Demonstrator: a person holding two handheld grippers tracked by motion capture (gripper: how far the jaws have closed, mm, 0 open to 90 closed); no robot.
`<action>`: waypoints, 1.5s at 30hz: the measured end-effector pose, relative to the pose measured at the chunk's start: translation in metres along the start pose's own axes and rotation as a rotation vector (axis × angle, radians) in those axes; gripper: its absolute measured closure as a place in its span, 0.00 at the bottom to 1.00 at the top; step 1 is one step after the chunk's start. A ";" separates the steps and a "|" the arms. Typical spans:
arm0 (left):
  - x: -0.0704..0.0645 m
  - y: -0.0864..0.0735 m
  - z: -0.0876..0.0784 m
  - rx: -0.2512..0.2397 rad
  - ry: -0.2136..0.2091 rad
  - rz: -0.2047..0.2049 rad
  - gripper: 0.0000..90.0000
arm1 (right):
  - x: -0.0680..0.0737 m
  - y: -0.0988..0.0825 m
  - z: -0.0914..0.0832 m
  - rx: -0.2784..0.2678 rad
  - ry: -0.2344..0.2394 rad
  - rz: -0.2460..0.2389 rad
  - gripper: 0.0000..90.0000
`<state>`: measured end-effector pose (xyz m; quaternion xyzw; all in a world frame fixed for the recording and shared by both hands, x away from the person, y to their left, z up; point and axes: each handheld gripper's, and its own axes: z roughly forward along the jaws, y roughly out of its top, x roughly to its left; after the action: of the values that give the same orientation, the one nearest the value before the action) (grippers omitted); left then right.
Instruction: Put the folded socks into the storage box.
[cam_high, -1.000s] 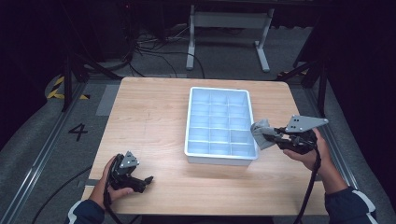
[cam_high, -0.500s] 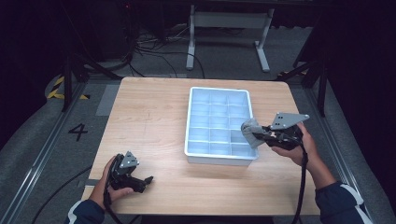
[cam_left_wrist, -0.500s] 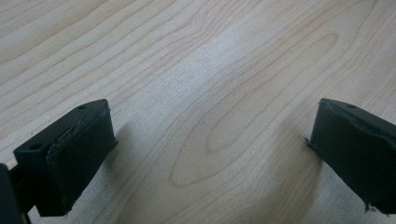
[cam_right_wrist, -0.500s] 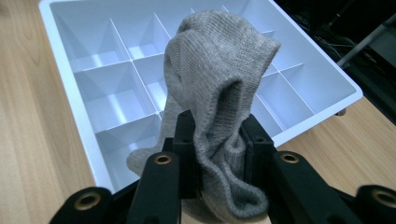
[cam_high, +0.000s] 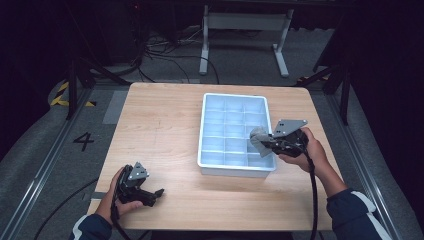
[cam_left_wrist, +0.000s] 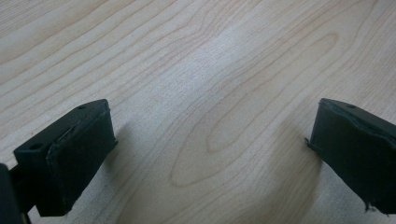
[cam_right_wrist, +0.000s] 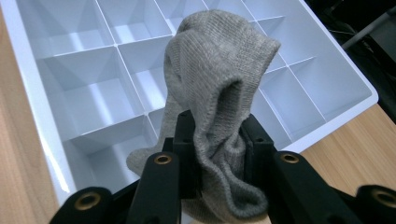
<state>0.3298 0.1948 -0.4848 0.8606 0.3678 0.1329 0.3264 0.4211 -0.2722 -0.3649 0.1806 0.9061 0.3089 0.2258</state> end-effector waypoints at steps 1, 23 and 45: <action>0.000 0.000 0.000 0.000 0.000 -0.004 0.00 | 0.000 0.001 0.002 0.010 -0.004 -0.006 0.81; 0.000 0.000 0.000 -0.001 0.000 -0.005 0.00 | 0.002 0.012 0.037 0.111 -0.068 -0.050 0.81; 0.000 0.000 0.000 -0.002 -0.001 -0.005 0.00 | 0.008 0.008 0.052 0.226 -0.027 -0.163 0.80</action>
<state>0.3296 0.1946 -0.4850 0.8594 0.3696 0.1322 0.3276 0.4431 -0.2376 -0.3987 0.1347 0.9437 0.1829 0.2407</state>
